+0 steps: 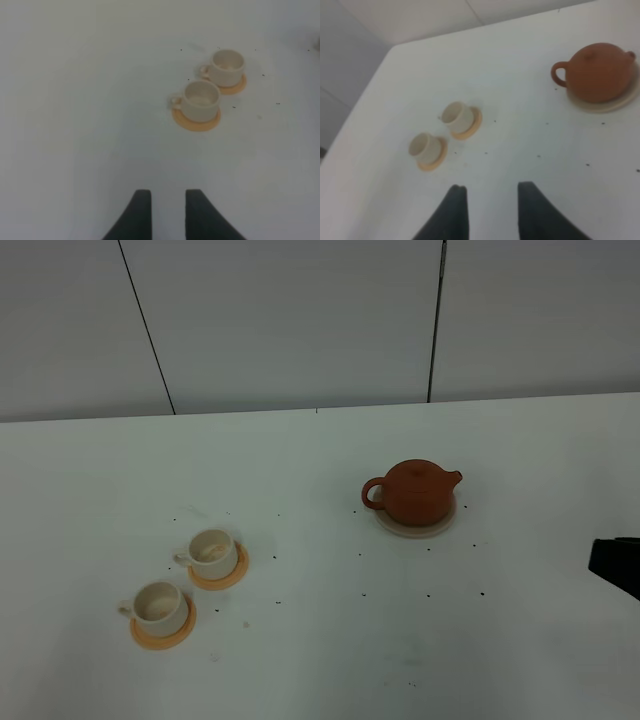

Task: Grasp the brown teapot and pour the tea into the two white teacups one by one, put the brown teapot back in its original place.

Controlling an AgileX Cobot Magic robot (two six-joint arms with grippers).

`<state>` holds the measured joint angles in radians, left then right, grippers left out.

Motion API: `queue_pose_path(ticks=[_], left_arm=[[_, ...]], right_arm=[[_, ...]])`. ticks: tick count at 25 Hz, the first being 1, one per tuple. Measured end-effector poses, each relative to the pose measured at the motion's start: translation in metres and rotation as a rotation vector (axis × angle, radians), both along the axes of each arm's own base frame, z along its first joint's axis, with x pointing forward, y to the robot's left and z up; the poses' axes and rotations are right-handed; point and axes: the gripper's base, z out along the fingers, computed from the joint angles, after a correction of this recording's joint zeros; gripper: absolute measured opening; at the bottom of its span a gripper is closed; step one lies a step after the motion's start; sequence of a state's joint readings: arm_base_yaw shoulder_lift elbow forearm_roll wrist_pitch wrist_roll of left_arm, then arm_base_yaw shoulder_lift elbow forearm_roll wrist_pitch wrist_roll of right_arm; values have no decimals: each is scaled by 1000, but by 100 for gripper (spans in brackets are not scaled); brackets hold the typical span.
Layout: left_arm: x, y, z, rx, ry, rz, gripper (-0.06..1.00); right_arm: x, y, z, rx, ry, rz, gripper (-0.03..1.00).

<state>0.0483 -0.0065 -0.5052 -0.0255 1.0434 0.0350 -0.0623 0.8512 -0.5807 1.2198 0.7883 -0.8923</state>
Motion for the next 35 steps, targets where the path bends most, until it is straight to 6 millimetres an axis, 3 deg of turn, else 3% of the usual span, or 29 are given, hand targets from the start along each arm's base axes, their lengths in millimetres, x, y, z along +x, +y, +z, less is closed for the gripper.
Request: queue_pose_path(ticks=[6, 13, 19, 28, 35], left_arm=[[0, 0, 0, 0, 0, 0, 24], [0, 0, 0, 0, 0, 1, 24], [0, 0, 0, 1, 0, 3, 24], [0, 0, 0, 0, 0, 5, 24], [0, 0, 0, 0, 0, 5, 24]], right_arm=[[55, -4, -34, 52, 54, -39, 24], [107, -1, -68, 129, 74, -36, 24], [157, 41, -78, 90, 105, 136, 26], [215, 112, -64, -133, 97, 348, 27], [256, 150, -58, -320, 146, 350, 27]])
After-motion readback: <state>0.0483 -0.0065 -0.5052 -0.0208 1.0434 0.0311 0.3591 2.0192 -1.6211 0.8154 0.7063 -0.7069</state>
